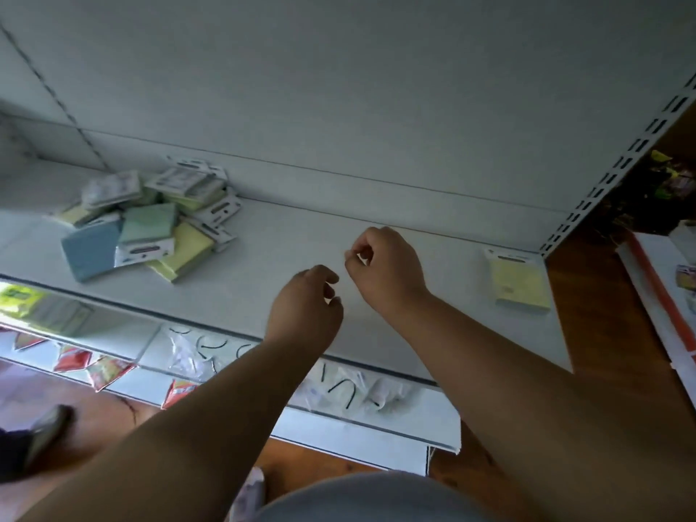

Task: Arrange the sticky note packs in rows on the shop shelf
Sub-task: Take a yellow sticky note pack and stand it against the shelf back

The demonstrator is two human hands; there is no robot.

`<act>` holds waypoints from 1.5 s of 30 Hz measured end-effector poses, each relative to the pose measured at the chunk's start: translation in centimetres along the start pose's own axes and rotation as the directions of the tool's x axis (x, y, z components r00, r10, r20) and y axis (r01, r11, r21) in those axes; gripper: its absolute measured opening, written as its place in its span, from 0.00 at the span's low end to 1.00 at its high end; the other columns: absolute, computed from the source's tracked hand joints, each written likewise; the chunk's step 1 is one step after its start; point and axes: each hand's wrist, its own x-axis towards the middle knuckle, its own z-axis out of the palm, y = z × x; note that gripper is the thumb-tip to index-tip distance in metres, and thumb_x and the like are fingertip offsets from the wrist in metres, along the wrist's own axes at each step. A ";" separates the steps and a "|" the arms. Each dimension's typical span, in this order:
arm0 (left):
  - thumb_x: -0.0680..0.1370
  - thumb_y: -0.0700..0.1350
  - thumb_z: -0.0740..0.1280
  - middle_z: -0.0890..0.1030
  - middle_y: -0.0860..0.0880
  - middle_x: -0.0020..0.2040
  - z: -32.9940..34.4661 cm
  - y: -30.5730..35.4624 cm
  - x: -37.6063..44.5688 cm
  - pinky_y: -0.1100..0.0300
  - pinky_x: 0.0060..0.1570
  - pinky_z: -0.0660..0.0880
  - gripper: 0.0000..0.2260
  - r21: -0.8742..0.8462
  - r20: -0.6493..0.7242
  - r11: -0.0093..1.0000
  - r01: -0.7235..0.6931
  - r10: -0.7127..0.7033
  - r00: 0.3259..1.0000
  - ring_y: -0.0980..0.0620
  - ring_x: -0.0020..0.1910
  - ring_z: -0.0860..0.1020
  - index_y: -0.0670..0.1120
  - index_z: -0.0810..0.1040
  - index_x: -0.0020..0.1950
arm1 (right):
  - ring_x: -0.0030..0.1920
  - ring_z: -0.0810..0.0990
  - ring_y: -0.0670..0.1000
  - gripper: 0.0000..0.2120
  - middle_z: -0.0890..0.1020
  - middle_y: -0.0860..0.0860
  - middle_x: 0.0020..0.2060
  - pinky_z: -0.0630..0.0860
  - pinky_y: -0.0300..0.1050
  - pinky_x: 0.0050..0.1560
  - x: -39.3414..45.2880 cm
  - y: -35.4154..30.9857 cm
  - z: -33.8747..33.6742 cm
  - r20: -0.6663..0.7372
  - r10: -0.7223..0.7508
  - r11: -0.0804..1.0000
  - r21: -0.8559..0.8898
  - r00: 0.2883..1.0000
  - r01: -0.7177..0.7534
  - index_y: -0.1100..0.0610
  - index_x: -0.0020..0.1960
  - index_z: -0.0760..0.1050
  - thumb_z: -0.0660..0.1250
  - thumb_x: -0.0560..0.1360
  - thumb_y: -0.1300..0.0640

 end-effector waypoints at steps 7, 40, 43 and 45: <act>0.72 0.44 0.68 0.78 0.49 0.56 -10.7 -14.3 3.2 0.58 0.51 0.73 0.17 0.052 -0.121 0.998 0.033 -0.026 0.992 0.48 0.52 0.78 0.50 0.77 0.61 | 0.41 0.76 0.49 0.05 0.79 0.49 0.41 0.69 0.40 0.40 1.9 -11.9 12.2 0.139 0.078 0.990 0.105 0.987 -0.093 0.55 0.42 0.76 0.68 0.73 0.53; 0.73 0.40 0.71 0.81 0.53 0.45 -5.4 -5.8 5.0 0.60 0.36 0.74 0.16 -0.524 0.258 0.844 0.113 0.031 0.966 0.55 0.39 0.79 0.53 0.73 0.57 | 0.42 0.78 0.45 0.14 0.78 0.46 0.47 0.75 0.42 0.41 0.4 -4.9 2.4 -0.157 0.601 0.705 0.566 0.784 -0.427 0.51 0.48 0.75 0.70 0.67 0.65; 0.73 0.38 0.71 0.79 0.48 0.46 -1.5 -0.8 3.3 0.56 0.36 0.77 0.17 -0.600 0.363 0.774 0.200 0.042 0.931 0.51 0.39 0.80 0.53 0.72 0.57 | 0.47 0.80 0.50 0.15 0.80 0.49 0.48 0.79 0.50 0.53 -0.9 0.5 -1.5 -0.130 0.704 0.622 0.589 0.699 -0.516 0.52 0.51 0.77 0.73 0.66 0.62; 0.74 0.37 0.70 0.79 0.48 0.47 1.2 2.7 1.9 0.60 0.34 0.76 0.18 -0.592 0.392 0.787 0.171 0.096 0.915 0.49 0.40 0.81 0.54 0.71 0.57 | 0.49 0.81 0.53 0.13 0.81 0.51 0.48 0.80 0.55 0.56 -2.0 4.3 -4.4 -0.082 0.764 0.551 0.600 0.640 -0.580 0.53 0.50 0.78 0.73 0.66 0.60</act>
